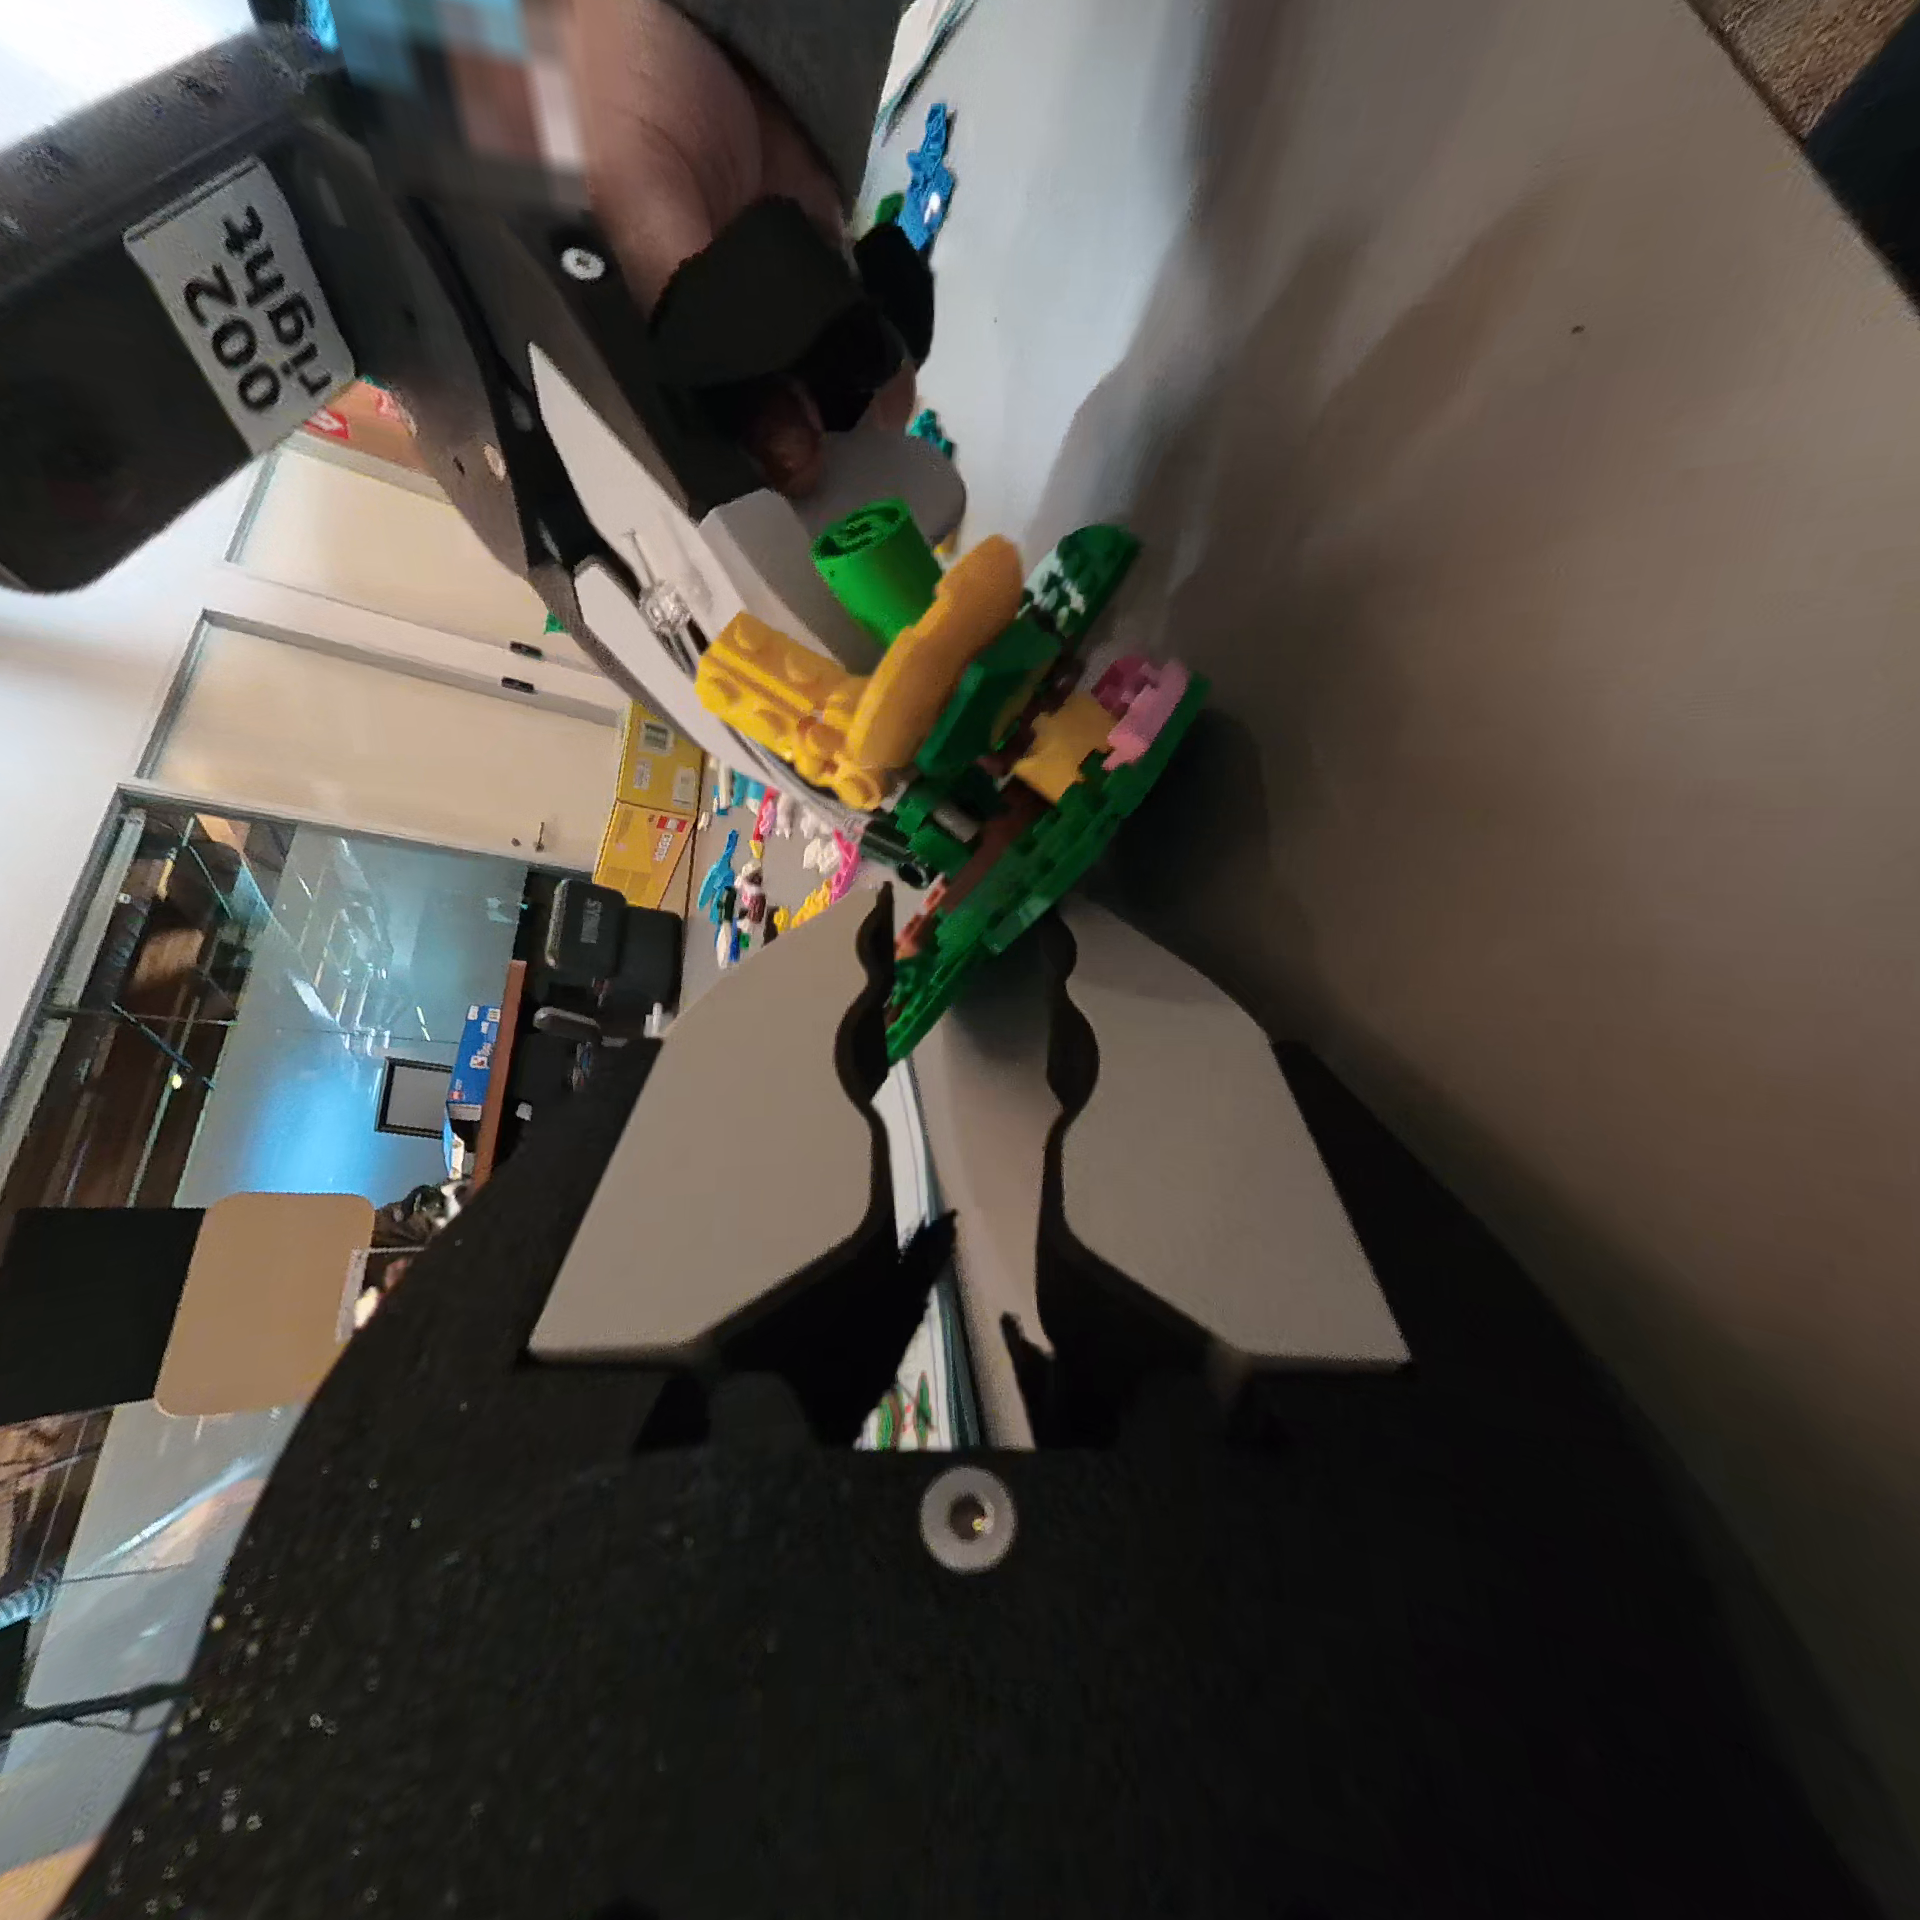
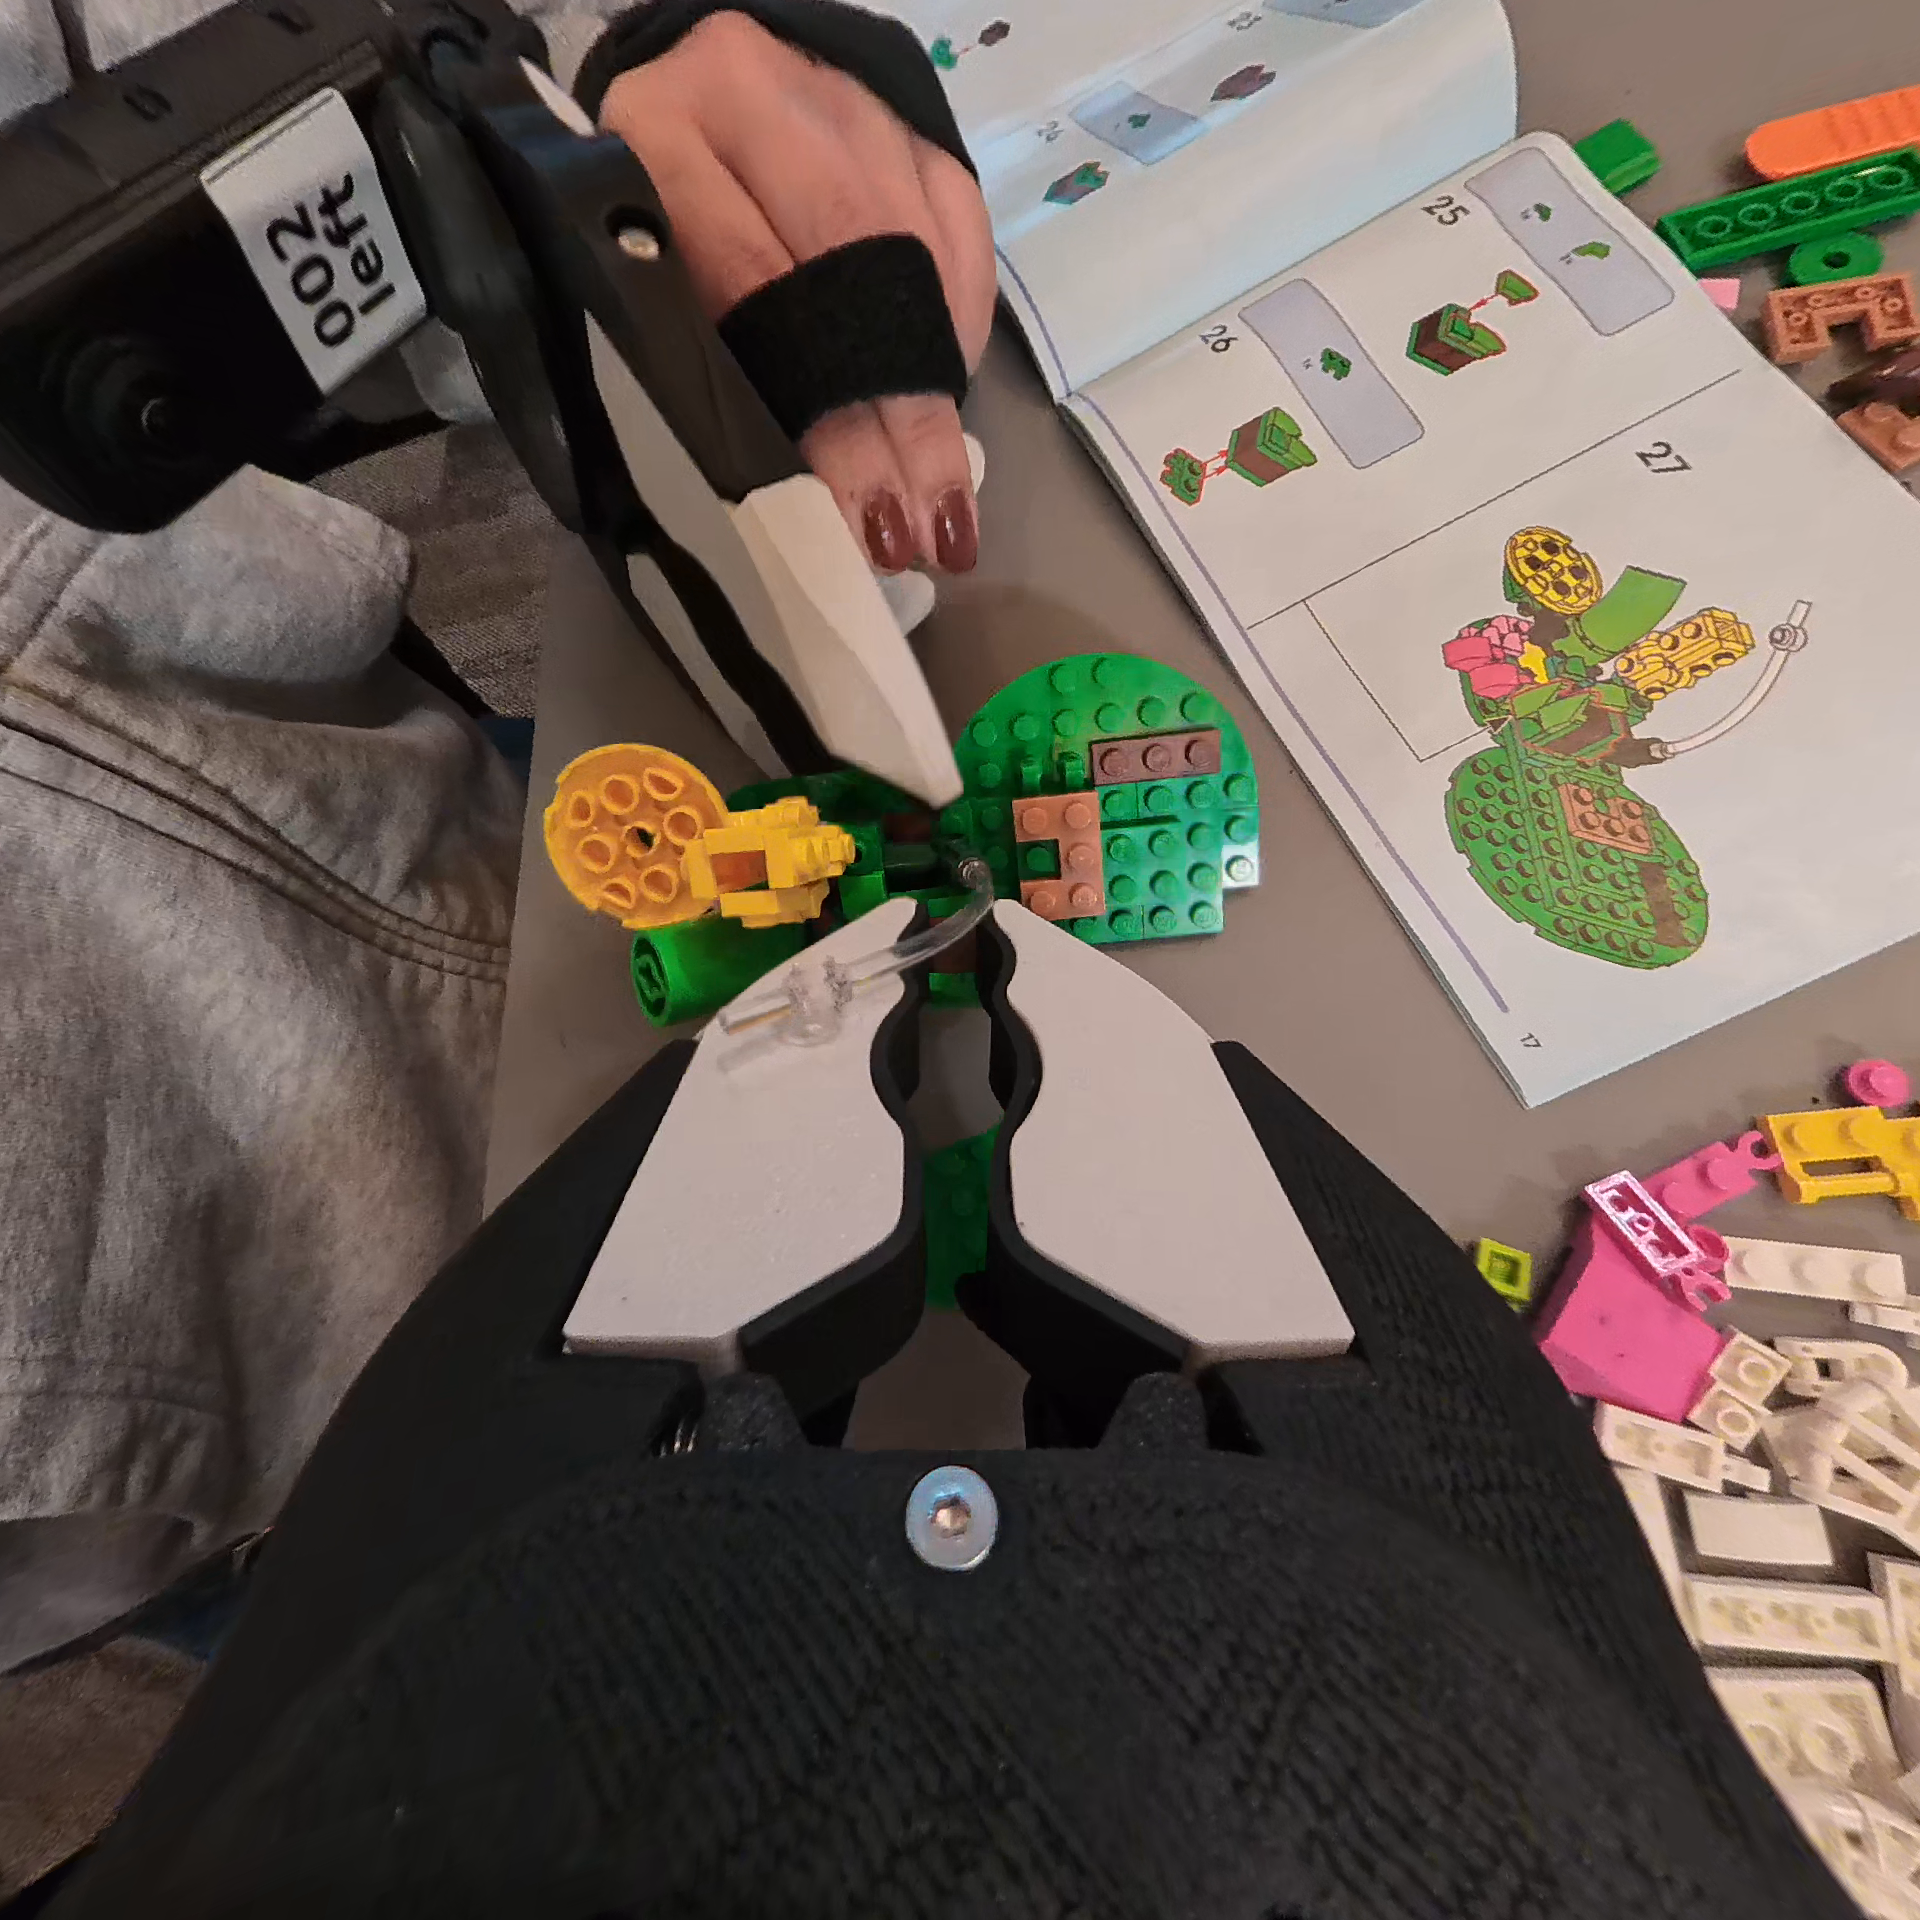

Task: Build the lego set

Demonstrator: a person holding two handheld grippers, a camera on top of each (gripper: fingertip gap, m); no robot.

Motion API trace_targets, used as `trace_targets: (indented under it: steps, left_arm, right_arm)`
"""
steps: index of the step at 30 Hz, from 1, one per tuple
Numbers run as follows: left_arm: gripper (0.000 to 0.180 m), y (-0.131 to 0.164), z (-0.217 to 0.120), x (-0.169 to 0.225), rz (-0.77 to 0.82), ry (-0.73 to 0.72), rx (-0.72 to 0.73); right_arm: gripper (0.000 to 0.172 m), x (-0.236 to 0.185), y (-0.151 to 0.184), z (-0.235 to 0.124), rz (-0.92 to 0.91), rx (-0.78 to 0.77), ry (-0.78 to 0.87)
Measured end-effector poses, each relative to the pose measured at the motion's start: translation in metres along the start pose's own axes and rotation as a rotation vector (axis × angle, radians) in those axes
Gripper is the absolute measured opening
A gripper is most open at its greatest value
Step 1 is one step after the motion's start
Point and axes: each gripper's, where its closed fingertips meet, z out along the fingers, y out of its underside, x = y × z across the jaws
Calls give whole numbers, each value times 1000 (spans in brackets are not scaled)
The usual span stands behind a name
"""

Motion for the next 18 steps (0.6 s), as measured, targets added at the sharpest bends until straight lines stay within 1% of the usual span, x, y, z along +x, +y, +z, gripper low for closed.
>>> trace_targets:
  steps: [5,7,9,11,12,13,16,18]
  left_arm:
    - [34,8,-18,5,-47,50,-35]
    - [36,13,-27,9,-103,89,-69]
    - [35,20,-35,10,-149,96,-107]
    - [34,27,-43,10,-193,97,-151]
    - [34,29,-47,10,-216,101,-169]
    - [34,31,-50,9,-239,96,-183]
    - [33,33,-60,4,-292,77,-216]
    - [33,33,-67,1,-331,62,-225]
  right_arm:
    - [6,0,-1,2,-14,-112,62]
    - [6,0,-1,5,-17,-180,96]
    - [7,-1,-2,8,-24,-246,119]
    - [20,-4,-5,12,-39,-279,128]
    - [27,-7,-7,12,-45,-284,125]
    - [30,-8,-9,11,-50,-279,124]
    - [31,-10,-13,-6,-42,-226,125]
    - [30,-8,-8,-19,-10,-192,125]
